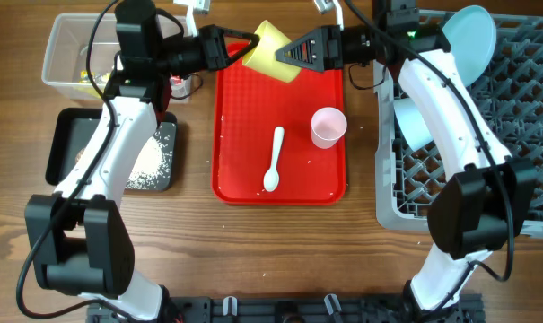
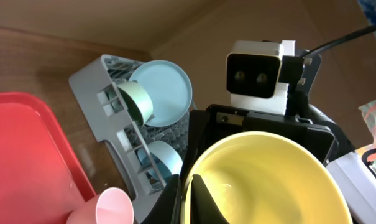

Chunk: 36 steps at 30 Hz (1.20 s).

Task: Sort waste into correct bins and load items into the dishwasher rack
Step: 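Hand the yellow cup from the left gripper to the right gripper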

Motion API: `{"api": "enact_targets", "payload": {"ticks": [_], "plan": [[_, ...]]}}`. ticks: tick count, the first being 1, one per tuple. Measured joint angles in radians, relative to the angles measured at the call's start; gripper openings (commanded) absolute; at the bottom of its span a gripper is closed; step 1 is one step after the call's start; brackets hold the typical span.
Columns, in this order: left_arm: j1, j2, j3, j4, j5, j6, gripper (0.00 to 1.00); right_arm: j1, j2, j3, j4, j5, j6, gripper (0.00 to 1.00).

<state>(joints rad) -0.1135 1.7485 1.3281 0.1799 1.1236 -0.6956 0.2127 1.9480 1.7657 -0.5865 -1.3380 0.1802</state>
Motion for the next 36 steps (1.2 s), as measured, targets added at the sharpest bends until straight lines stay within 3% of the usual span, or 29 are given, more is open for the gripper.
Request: {"api": "enact_targets", "payload": {"ticks": [3, 8, 12, 17, 24, 28, 36], "plan": [[0.000, 0.000, 0.000, 0.009, 0.000, -0.025, 0.04, 0.001, -0.003, 0.000, 0.008, 0.003, 0.001, 0.80], [-0.004, 0.000, 0.000, 0.016, -0.019, -0.046, 0.04, 0.001, -0.003, 0.000, 0.205, 0.004, 0.124, 0.81], [-0.009, 0.000, 0.000, 0.031, -0.040, -0.071, 0.04, 0.000, -0.003, 0.000, 0.203, 0.013, 0.150, 0.82], [-0.008, 0.000, -0.003, 0.169, -0.066, -0.134, 0.04, 0.000, -0.003, 0.002, 0.208, 0.010, 0.159, 0.84], [-0.008, 0.000, -0.003, 0.181, -0.080, -0.164, 0.04, 0.000, -0.003, 0.002, 0.285, 0.011, 0.220, 0.84], [-0.009, 0.000, -0.003, 0.185, -0.087, -0.168, 0.04, -0.003, -0.003, 0.002, 0.282, 0.012, 0.220, 0.91], [-0.012, 0.000, -0.003, 0.263, -0.109, -0.224, 0.04, -0.112, -0.003, 0.002, 0.286, 0.021, 0.236, 0.92]]}}
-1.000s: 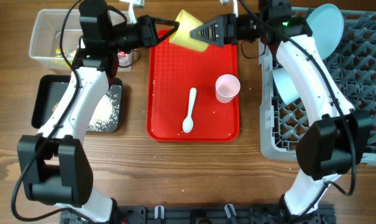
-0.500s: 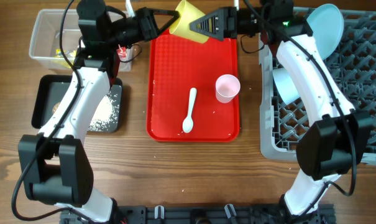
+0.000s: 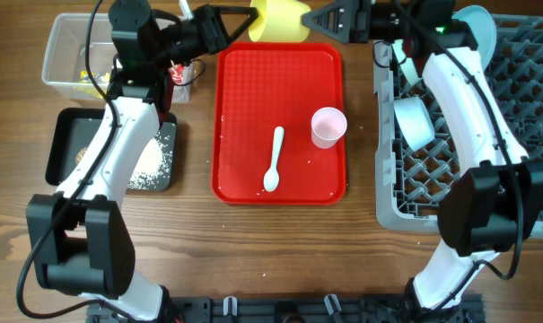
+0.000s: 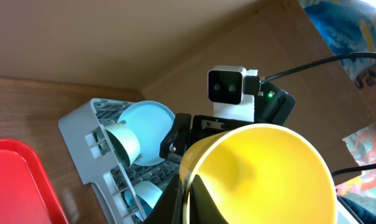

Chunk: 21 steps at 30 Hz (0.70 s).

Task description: Sort waste into correct bins and load items into the dishwasher rack

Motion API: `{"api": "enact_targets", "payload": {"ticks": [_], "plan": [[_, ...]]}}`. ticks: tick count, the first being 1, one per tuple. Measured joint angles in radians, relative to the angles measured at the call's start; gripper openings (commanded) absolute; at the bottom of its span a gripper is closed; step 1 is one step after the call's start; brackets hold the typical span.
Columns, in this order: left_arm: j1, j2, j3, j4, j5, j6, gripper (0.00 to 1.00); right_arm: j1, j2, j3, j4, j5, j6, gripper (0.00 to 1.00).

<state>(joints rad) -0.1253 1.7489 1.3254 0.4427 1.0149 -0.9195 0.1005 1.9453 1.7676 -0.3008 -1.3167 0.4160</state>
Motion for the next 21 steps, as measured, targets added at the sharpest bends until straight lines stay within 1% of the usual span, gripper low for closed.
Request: {"api": "enact_targets", "payload": {"ticks": [6, 10, 12, 16, 17, 21], "plan": [[-0.008, 0.000, 0.000, 0.000, 0.000, 0.000, 0.04, 0.005, 0.000, 0.000, 0.013, -0.018, 0.003, 0.92], [-0.008, 0.000, 0.000, -0.001, -0.001, -0.001, 0.04, 0.042, 0.001, 0.000, 0.045, -0.026, 0.010, 0.92], [-0.008, 0.000, 0.000, -0.001, -0.002, -0.001, 0.04, 0.065, 0.004, 0.000, 0.058, -0.032, 0.019, 0.91], [-0.008, 0.000, 0.000, -0.002, -0.026, -0.003, 0.04, 0.102, 0.027, 0.000, 0.075, -0.055, 0.042, 0.79], [-0.008, 0.000, 0.000, -0.001, -0.029, -0.003, 0.04, 0.105, 0.028, 0.000, 0.078, -0.056, 0.047, 0.78], [-0.008, 0.000, 0.000, -0.001, -0.035, -0.003, 0.04, 0.105, 0.029, 0.000, 0.101, -0.056, 0.055, 0.79]]}}
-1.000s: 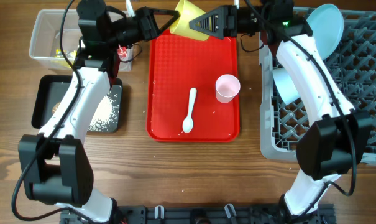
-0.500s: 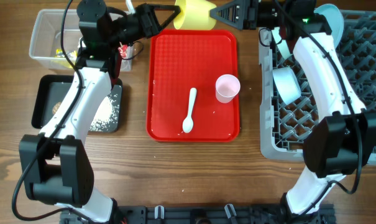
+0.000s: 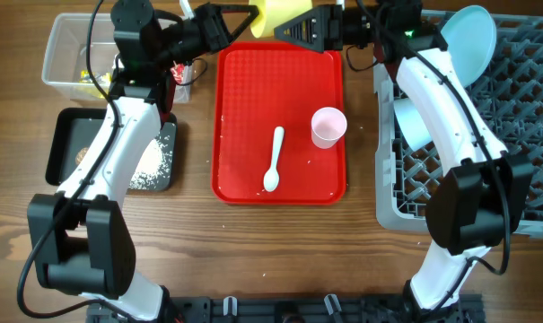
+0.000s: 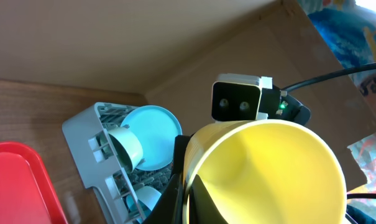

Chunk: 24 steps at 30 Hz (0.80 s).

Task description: Sort waste into correct bins and load items into the dishwasher rack

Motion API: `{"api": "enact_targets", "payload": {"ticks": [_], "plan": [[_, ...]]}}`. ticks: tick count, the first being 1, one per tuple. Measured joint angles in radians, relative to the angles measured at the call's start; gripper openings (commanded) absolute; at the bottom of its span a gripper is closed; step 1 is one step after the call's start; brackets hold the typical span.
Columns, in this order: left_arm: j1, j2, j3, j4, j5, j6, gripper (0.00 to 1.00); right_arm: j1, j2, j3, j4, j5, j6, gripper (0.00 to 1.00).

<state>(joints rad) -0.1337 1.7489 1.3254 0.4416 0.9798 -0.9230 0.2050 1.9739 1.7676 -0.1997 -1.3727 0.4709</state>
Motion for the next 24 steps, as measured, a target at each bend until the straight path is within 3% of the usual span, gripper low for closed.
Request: {"api": "enact_targets", "payload": {"ticks": [10, 16, 24], "plan": [[-0.014, 0.000, 0.000, -0.021, 0.010, 0.000, 0.04, -0.045, 0.003, 0.000, 0.090, 0.019, 0.004, 0.98], [-0.029, 0.000, 0.000, -0.025, 0.023, -0.001, 0.04, -0.045, 0.003, 0.000, 0.182, 0.019, 0.007, 0.99], [-0.034, 0.000, 0.002, -0.150, 0.111, 0.046, 0.04, -0.077, 0.004, 0.000, 0.182, 0.020, 0.007, 0.98]]}}
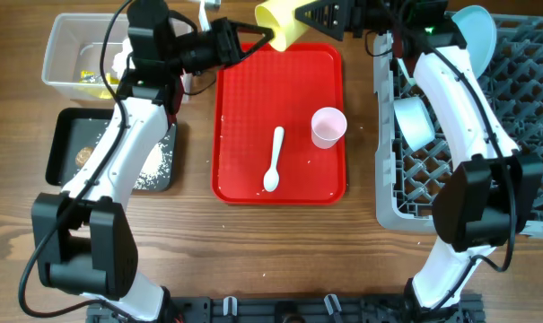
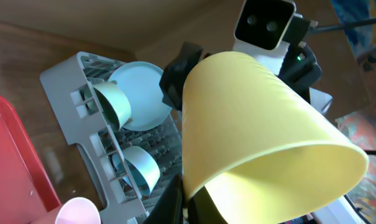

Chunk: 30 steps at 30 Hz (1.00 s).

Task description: Sort waste into correct bins and load items into the dishwasher rack

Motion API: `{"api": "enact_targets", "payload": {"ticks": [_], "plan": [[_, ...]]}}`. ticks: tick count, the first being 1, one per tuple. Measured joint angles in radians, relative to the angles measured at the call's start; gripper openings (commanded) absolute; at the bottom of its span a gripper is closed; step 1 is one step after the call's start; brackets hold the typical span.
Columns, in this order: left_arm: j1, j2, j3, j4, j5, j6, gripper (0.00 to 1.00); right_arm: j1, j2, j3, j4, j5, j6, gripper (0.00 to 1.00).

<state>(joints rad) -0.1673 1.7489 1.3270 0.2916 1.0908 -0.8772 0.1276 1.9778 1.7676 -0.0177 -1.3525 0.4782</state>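
Observation:
A yellow cup (image 1: 278,22) hangs over the far edge of the red tray (image 1: 280,108), tilted, with its mouth turned down toward the left wrist camera (image 2: 256,124). My left gripper (image 1: 251,38) is shut on its rim (image 2: 189,202), one finger inside and one outside. My right gripper (image 1: 300,16) is at the cup's base from the right, with dark parts on both sides of it; whether it grips is unclear. On the tray lie a white spoon (image 1: 274,160) and a pink cup (image 1: 328,126).
A grey dishwasher rack (image 1: 486,152) on the right holds a pale blue plate (image 1: 473,27) and pale blue cups (image 1: 413,121). At the left are a clear bin (image 1: 65,45) and a black tray (image 1: 65,148) with white crumbs.
The yellow cup has tilted: the left wrist view showed its inside, now its outer wall. The left arm has shifted slightly right and the right gripper slightly back, still at the cup.
First the yellow cup hung over the tray's far edge, held by the left gripper with the right gripper touching it. Then it was farther back and the right gripper stood apart. Then the right gripper was against it again, and now the cup is tilted.

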Motion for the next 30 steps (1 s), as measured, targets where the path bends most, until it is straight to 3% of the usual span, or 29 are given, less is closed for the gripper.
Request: {"api": "enact_targets", "payload": {"ticks": [12, 16, 21, 27, 28, 29, 30], "plan": [[0.021, 0.000, 0.000, -0.008, 0.094, 0.008, 0.04, 0.019, 0.001, 0.001, -0.060, -0.065, -0.044, 0.97], [0.028, 0.000, 0.000, -0.074, 0.113, 0.046, 0.04, 0.050, 0.001, 0.001, -0.109, -0.085, -0.095, 0.85], [0.029, 0.000, 0.000, -0.106, 0.110, 0.080, 0.04, 0.055, 0.001, 0.001, -0.113, -0.100, -0.113, 0.64], [0.030, 0.000, 0.000, -0.106, 0.104, 0.091, 0.04, 0.054, 0.001, 0.001, -0.123, -0.118, -0.113, 0.50], [0.030, 0.000, 0.000, -0.106, 0.104, 0.091, 0.08, 0.053, 0.001, 0.001, -0.128, -0.118, -0.113, 0.50], [0.030, 0.000, 0.000, -0.106, 0.103, 0.091, 0.22, 0.053, 0.001, 0.001, -0.129, -0.119, -0.113, 0.50], [0.030, 0.000, 0.000, -0.106, 0.100, 0.093, 0.30, 0.053, 0.001, 0.001, -0.129, -0.117, -0.114, 0.49]]}}
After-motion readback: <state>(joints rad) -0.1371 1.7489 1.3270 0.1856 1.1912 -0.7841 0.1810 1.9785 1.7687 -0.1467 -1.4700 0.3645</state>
